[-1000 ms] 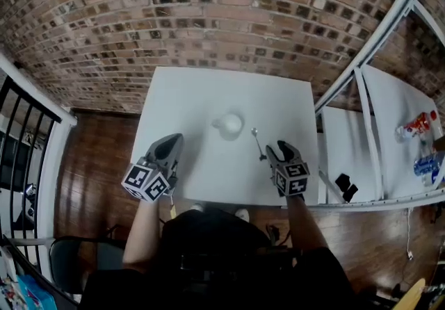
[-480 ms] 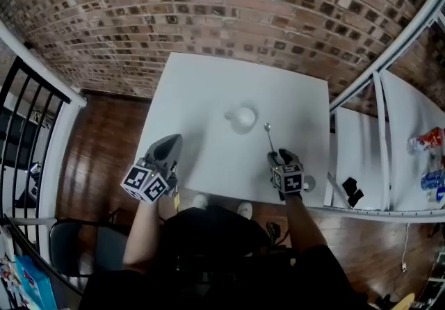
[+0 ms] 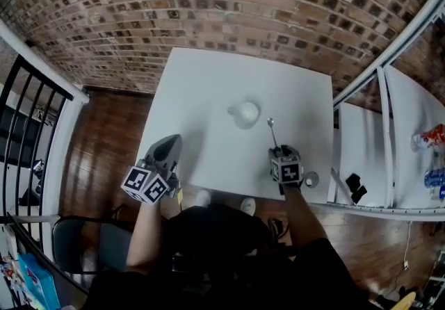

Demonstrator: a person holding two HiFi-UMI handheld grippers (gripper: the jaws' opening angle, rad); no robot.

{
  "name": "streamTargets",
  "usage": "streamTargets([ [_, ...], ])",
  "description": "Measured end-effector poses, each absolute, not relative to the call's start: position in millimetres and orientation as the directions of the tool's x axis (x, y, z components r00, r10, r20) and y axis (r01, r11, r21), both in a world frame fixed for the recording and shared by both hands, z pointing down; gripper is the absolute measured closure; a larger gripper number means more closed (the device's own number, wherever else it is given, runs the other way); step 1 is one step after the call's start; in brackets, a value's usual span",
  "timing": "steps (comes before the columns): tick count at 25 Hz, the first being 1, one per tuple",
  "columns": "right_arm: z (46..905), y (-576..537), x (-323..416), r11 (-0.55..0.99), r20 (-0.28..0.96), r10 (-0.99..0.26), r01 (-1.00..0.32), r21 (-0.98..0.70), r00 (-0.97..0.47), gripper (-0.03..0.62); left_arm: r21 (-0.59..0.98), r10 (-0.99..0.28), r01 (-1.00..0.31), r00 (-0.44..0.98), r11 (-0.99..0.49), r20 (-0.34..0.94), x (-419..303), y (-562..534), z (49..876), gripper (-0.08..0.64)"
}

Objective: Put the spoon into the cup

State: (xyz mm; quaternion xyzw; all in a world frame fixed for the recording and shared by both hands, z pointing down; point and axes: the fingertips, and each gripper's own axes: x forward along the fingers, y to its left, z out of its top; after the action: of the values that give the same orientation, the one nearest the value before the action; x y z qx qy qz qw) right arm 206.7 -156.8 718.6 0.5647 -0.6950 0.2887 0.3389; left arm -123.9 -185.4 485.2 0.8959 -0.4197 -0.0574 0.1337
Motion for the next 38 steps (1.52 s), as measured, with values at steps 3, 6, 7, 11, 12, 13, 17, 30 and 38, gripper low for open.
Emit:
streamTargets([
  [3, 710, -160, 201, 0.210, 0.782, -0.607, -0.978, -0.015, -0.143, 0.394, 0.289, -0.771, -0.739, 0.637, -0.608, 0.008, -127, -186, 485, 0.557],
  [6, 717, -158, 205, 0.203, 0.795, -0.593, -0.979, -0.003, -0.125, 0.394, 0.289, -0.775, -0.743, 0.632, -0.604, 0.003, -130, -187, 484, 0.557],
  [7, 716, -158, 205, 0.203, 0.797, -0.591, -0.979, -0.002, -0.124, 0.394, 0.289, -0.775, -0.742, 0.632, -0.605, 0.000, -130, -187, 484, 0.557],
  [11, 723, -153, 212, 0.201, 0.821, -0.559, -0.980, -0.001, -0.115, 0.425, 0.289, -0.772, -0.739, 0.635, -0.609, -0.006, -129, -186, 482, 0.557],
  [12, 725, -152, 215, 0.198, 0.826, -0.552, -0.980, -0.002, -0.113, 0.438, 0.290, -0.773, -0.738, 0.634, -0.609, -0.008, -129, -186, 481, 0.557],
  [13, 726, -152, 216, 0.196, 0.829, -0.548, -0.981, -0.003, -0.112, 0.451, 0.290, -0.774, -0.738, 0.633, -0.609, -0.011, -130, -186, 481, 0.557],
  [17, 723, -150, 216, 0.200, 0.834, -0.541, -0.980, 0.004, -0.107, 0.463, 0.289, -0.776, -0.739, 0.631, -0.608, -0.019, -133, -186, 479, 0.557],
  [30, 621, -174, 240, 0.156, 0.622, -0.778, -0.986, 0.063, -0.084, 0.465, 0.246, -0.739, -0.707, 0.670, -0.663, -0.065, -118, -195, 456, 0.557],
  [38, 515, -177, 227, 0.235, 0.416, -0.889, -0.970, 0.056, -0.192, 0.465, 0.203, -0.713, -0.688, 0.694, -0.697, -0.097, -106, -199, 437, 0.557],
])
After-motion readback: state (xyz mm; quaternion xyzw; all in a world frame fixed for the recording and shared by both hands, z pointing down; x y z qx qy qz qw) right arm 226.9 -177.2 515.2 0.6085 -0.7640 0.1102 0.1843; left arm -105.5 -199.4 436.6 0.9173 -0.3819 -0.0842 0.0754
